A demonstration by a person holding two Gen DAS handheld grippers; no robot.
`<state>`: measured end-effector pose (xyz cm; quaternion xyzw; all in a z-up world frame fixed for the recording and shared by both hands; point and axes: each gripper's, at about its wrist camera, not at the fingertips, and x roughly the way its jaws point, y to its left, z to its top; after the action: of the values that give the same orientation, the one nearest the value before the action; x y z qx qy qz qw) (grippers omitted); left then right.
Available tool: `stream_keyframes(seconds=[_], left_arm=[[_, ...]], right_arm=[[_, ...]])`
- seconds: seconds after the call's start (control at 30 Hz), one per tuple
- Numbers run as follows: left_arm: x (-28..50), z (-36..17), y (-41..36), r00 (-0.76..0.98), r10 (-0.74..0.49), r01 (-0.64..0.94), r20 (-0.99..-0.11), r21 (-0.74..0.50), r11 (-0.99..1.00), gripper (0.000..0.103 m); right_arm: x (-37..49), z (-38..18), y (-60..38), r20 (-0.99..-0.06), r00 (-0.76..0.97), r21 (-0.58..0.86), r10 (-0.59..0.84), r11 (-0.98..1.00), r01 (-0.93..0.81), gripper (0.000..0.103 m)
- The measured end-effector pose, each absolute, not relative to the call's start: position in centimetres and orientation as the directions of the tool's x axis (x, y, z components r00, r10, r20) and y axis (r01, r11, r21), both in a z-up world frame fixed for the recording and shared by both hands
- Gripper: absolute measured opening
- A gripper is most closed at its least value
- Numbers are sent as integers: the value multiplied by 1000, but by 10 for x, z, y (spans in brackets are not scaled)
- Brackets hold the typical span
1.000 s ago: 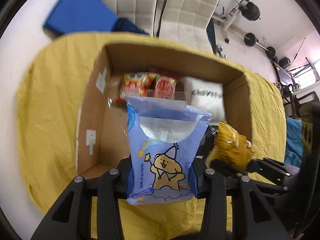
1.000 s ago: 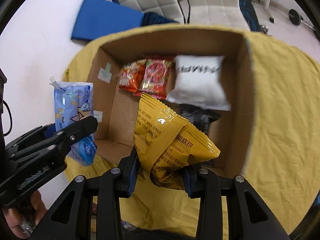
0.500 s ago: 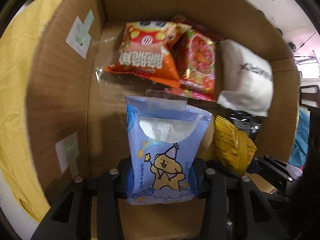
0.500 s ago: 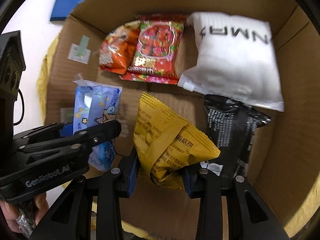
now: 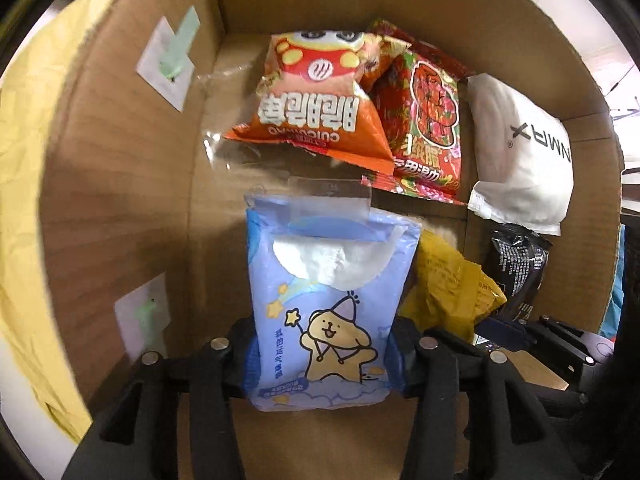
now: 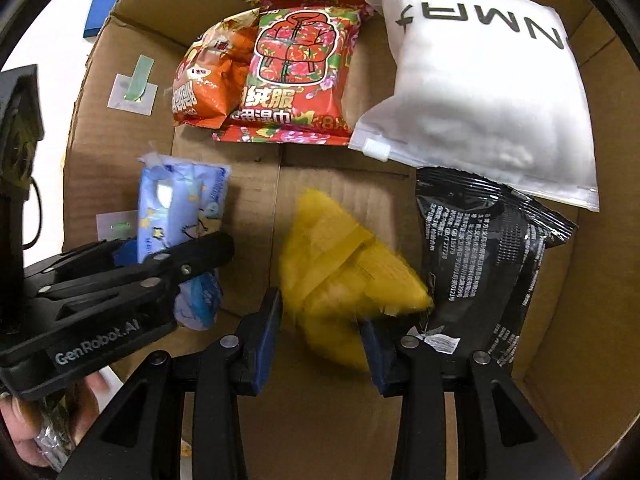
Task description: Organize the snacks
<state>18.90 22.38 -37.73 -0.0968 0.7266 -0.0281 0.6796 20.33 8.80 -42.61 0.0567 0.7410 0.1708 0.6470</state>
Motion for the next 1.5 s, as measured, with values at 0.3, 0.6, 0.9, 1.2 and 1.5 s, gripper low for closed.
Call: stream_keyframes(seconds=[0.3, 0.6, 0.9, 1.2, 1.5], left_arm=[[184, -341, 221, 9, -123, -103, -992, -123, 987, 61], [174, -296, 216, 95, -78, -73, -992, -85, 994, 89], [154, -264, 210, 169, -86, -64, -982, -98, 993, 95], [119, -196, 198, 316, -64, -61, -947, -87, 994, 100], [72, -108, 188, 465, -19, -70, -885, -58, 996, 100]], right_arm=[[202, -399, 92, -957, -116, 281, 265, 947, -157, 63], [188, -363, 68, -982, -34, 191, 188, 970, -149, 93], [177, -317, 48, -986, 64, 146, 155, 982, -124, 103], [146, -242, 17, -970, 187, 139, 157, 984, -109, 103], [98, -146, -12, -926, 335, 144, 174, 983, -114, 103]])
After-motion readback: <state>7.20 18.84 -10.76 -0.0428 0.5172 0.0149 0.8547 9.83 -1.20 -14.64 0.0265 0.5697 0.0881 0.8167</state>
